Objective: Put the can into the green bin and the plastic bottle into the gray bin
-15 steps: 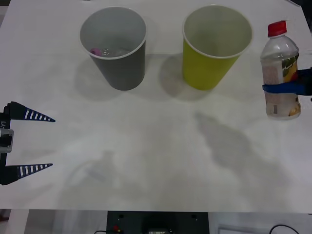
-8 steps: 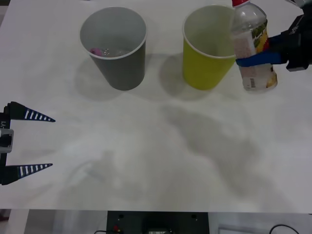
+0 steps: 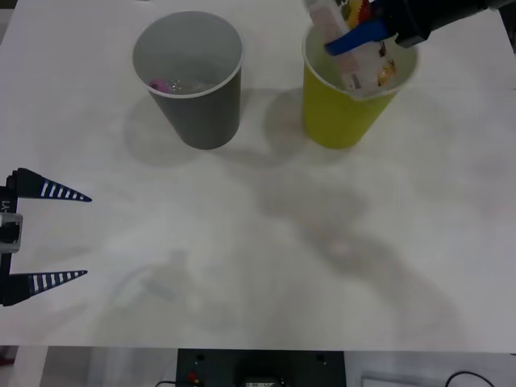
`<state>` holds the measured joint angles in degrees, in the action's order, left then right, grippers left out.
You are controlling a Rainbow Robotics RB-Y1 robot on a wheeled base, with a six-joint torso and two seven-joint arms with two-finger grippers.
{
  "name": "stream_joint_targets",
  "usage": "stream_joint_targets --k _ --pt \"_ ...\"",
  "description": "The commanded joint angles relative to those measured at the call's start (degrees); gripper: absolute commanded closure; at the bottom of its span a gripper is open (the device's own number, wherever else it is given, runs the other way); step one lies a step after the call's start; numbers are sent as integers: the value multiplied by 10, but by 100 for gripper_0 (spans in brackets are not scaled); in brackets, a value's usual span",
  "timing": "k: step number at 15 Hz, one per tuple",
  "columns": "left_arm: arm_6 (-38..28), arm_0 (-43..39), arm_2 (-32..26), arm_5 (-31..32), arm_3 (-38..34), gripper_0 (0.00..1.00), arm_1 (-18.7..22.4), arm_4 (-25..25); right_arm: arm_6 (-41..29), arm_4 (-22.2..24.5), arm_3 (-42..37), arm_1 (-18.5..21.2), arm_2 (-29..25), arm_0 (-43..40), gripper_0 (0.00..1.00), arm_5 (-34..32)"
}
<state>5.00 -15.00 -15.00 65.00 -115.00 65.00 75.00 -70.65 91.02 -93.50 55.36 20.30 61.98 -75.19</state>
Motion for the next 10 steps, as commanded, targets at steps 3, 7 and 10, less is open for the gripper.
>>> stream_joint_targets --k 3,7,10 --pt "0 0 0 0 0 0 0 0 10 97 69 -107 4 54 100 14" --pt "0 0 0 0 0 0 0 0 23 164 166 -197 58 112 100 98" --pt "0 0 0 0 0 0 0 0 57 181 260 -262 89 160 100 161"
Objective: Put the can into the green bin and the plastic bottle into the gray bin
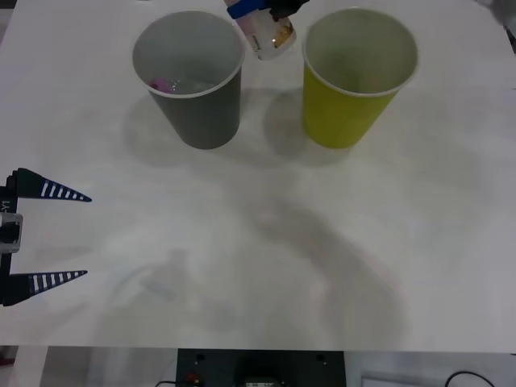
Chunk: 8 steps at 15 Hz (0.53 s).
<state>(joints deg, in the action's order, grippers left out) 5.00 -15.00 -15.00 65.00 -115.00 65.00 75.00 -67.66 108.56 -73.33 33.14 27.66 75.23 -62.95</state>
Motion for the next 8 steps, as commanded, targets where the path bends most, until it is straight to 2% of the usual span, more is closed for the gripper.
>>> stream_joint_targets --k 1,4,8 --pt "0 0 0 0 0 0 0 0 33 8 79 -57 16 34 100 57" --pt "0 0 0 0 0 0 0 0 40 24 112 -104 16 46 100 97" --pt "0 0 0 0 0 0 0 0 41 43 117 -132 16 48 100 99"
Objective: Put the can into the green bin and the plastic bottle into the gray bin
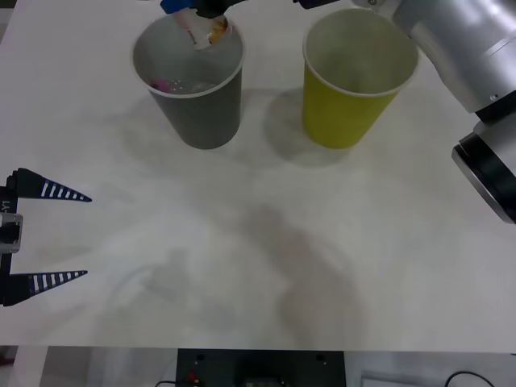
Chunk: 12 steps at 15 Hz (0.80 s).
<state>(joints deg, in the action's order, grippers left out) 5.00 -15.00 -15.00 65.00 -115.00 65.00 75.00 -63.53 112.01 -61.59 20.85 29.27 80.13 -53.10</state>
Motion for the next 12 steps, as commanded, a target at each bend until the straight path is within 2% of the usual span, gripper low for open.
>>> stream_joint_targets --k 1,2,3,4,5,6,7,10,12 --pt "0 0 0 0 0 0 0 0 1 11 0 -11 0 -1 100 0" --pt "0 0 0 0 0 0 0 0 -1 13 1 -12 0 -1 100 0" --pt "0 0 0 0 0 0 0 0 0 15 1 -12 0 -1 96 0" --pt "0 0 0 0 0 0 0 0 0 16 0 -12 0 -1 78 -1" --pt "0 0 0 0 0 0 0 0 -2 17 0 -12 0 -1 37 0" --pt "0 0 0 0 0 0 0 0 -4 16 0 -12 0 -1 14 -1" --pt "0 0 0 0 0 0 0 0 -6 17 1 -12 0 -1 0 -1" --pt "0 0 0 0 0 0 0 0 -5 11 11 -11 0 -1 0 -1" --pt "0 0 0 0 0 0 0 0 -4 -9 10 1 0 -1 0 -3"
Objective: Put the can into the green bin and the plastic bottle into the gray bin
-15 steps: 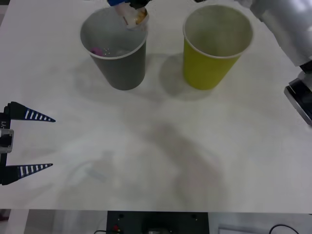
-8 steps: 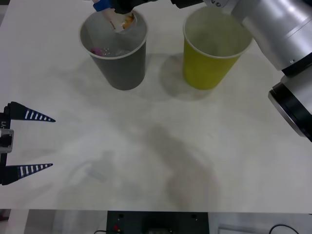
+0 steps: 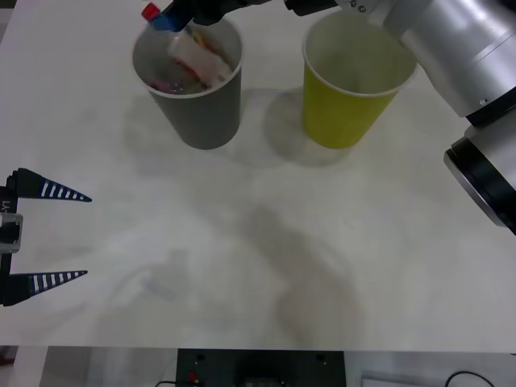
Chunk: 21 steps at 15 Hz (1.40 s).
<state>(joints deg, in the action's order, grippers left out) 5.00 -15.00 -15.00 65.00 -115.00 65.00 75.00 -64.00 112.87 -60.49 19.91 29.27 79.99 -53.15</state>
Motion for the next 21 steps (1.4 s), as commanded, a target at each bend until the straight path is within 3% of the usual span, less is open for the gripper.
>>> stream_joint_targets --k 1,7,14,18,21 --pt "0 0 0 0 0 0 0 0 1 -26 -6 20 0 0 0 -9" --pt "0 0 0 0 0 0 0 0 -6 -92 -121 125 -28 -33 0 -103" --pt "0 0 0 0 0 0 0 0 -10 -156 -357 271 -56 -173 0 -107" --pt "0 0 0 0 0 0 0 0 12 -169 -493 331 -144 -297 0 -160" --pt "0 0 0 0 0 0 0 0 69 -183 -579 358 -223 -411 0 -164"
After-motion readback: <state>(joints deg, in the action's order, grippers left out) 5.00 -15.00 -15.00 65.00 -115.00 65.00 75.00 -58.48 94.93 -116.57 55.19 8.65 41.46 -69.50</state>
